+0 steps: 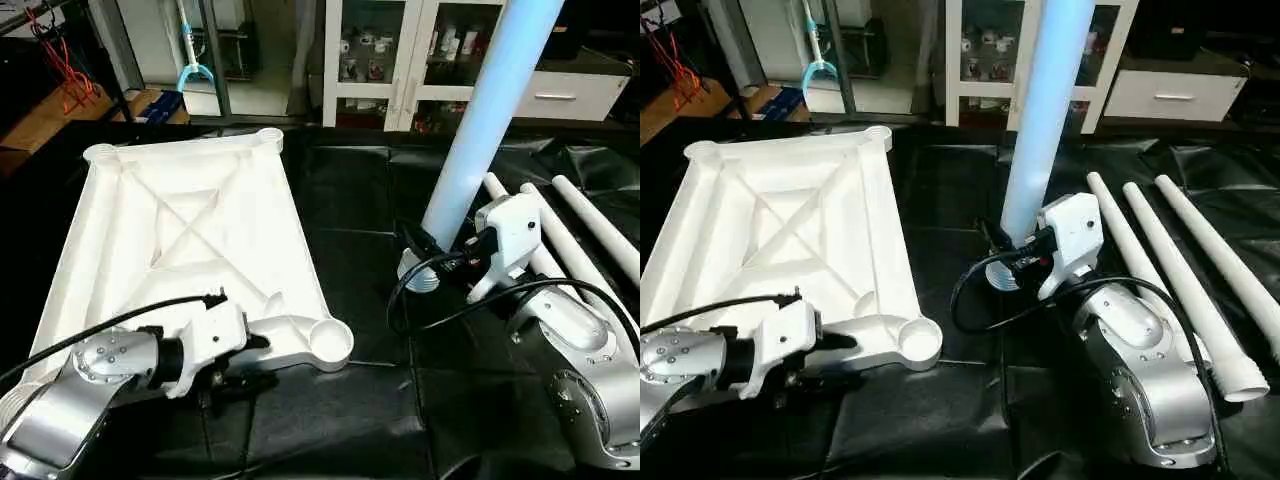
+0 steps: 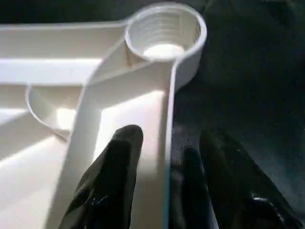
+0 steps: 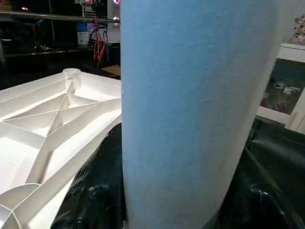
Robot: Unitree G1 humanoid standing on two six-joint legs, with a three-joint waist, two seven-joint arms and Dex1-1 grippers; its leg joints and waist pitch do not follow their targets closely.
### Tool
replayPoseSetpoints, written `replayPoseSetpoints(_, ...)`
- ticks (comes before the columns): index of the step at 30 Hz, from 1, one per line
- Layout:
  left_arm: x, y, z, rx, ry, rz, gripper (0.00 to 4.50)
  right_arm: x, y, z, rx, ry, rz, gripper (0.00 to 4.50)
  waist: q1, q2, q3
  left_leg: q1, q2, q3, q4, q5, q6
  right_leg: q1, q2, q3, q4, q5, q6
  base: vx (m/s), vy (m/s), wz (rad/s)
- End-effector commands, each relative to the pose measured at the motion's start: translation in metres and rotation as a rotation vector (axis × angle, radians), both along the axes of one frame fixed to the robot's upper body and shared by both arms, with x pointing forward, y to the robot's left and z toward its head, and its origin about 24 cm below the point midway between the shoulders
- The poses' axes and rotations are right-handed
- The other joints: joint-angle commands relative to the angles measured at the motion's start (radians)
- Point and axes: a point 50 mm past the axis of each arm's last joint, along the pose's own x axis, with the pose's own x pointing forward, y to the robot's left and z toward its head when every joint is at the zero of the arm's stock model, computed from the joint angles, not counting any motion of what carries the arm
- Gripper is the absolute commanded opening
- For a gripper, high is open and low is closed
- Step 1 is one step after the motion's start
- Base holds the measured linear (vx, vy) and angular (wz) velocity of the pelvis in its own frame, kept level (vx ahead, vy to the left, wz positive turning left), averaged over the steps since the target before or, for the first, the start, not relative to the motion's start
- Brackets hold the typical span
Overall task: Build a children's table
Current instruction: Rotate table base
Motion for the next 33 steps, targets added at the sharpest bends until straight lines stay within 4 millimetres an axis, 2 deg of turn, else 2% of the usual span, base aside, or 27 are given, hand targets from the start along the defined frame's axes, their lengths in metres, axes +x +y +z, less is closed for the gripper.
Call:
replayPoseSetpoints(1,0.0,0.003,-0.001,0.027,0.0,-0.006,2.21,0.002,0.0,0.003,-0.001,-0.009,0.002,1.86,0.001,0.004,-0.051,0.033,0.058,-0.036,-0.09,-0.294,-0.056,0.011,-0.044,0.042,-0.083,-0.195,-0.162,0.0,0.0,0.0)
replayPoseSetpoints(10,0.003,0.016,-0.012,0.081,0.045,0.007,2.21,0.001,0.0,0.002,-0.003,-0.013,0.0,1.86,0.001,0.013,-0.051,0.035,0.058,-0.038,-0.093,-0.325,-0.071,0.011,-0.045,0.042,-0.082,-0.195,-0.171,0.0,0.0,0.0)
replayPoseSetpoints(13,0.002,0.019,-0.015,0.091,0.061,0.01,2.21,0.0,0.0,0.002,-0.002,-0.014,-0.002,1.86,0.0,0.011,-0.051,0.035,0.058,-0.037,-0.092,-0.33,-0.068,0.011,-0.046,0.042,-0.083,-0.2,-0.172,0.0,0.0,0.0)
replayPoseSetpoints(15,0.002,0.022,-0.017,0.1,0.065,0.014,1.86,0.0,-0.001,0.002,-0.001,-0.015,-0.005,1.86,0.0,0.011,-0.051,0.035,0.058,-0.037,-0.092,-0.33,-0.068,0.011,-0.046,0.042,-0.084,-0.203,-0.172,0.0,0.0,0.0)
replayPoseSetpoints(17,0.003,0.024,-0.018,0.101,0.063,0.022,1.81,-0.001,-0.001,0.002,0.0,-0.014,-0.006,1.86,-0.001,0.012,-0.052,0.035,0.058,-0.038,-0.092,-0.331,-0.067,0.011,-0.046,0.042,-0.084,-0.208,-0.17,0.0,0.0,0.0)
replayPoseSetpoints(20,0.004,0.025,-0.018,0.11,0.058,0.024,1.42,-0.001,-0.001,0.002,0.001,-0.013,-0.006,1.86,0.0,0.014,-0.052,0.035,0.058,-0.038,-0.092,-0.331,-0.065,0.011,-0.047,0.042,-0.084,-0.207,-0.171,0.0,0.0,0.0)
replayPoseSetpoints(23,0.005,0.027,-0.018,0.113,0.062,0.031,1.32,0.0,-0.001,0.002,0.003,-0.013,-0.006,1.86,0.0,0.013,-0.052,0.035,0.058,-0.038,-0.092,-0.338,-0.064,0.011,-0.048,0.043,-0.086,-0.232,-0.166,0.0,0.0,0.0)
replayPoseSetpoints(25,0.005,0.028,-0.018,0.112,0.069,0.035,1.03,0.0,-0.001,0.002,0.005,-0.013,-0.007,1.86,-0.001,0.014,-0.052,0.035,0.058,-0.038,-0.093,-0.339,-0.065,0.01,-0.047,0.042,-0.086,-0.233,-0.166,0.0,0.0,0.0)
replayPoseSetpoints(28,0.005,0.028,-0.019,0.111,0.073,0.031,0.91,0.0,-0.001,0.002,0.006,-0.014,-0.006,1.86,-0.001,0.014,-0.052,0.035,0.059,-0.038,-0.094,-0.342,-0.067,0.01,-0.047,0.043,-0.087,-0.233,-0.166,0.0,0.0,0.0)
replayPoseSetpoints(29,0.005,0.027,-0.019,0.111,0.073,0.03,0.62,0.0,-0.001,0.002,0.007,-0.014,-0.006,1.86,-0.001,0.014,-0.051,0.036,0.058,-0.038,-0.094,-0.349,-0.068,0.009,-0.047,0.042,-0.087,-0.24,-0.165,0.0,0.0,0.0)
replayPoseSetpoints(33,0.006,0.025,-0.02,0.107,0.062,0.025,0.44,0.0,-0.001,0.002,0.016,-0.013,-0.008,1.86,-0.001,0.014,-0.05,0.037,0.059,-0.039,-0.094,-0.362,-0.07,0.007,-0.048,0.043,-0.09,-0.262,-0.161,0.0,0.0,0.0)
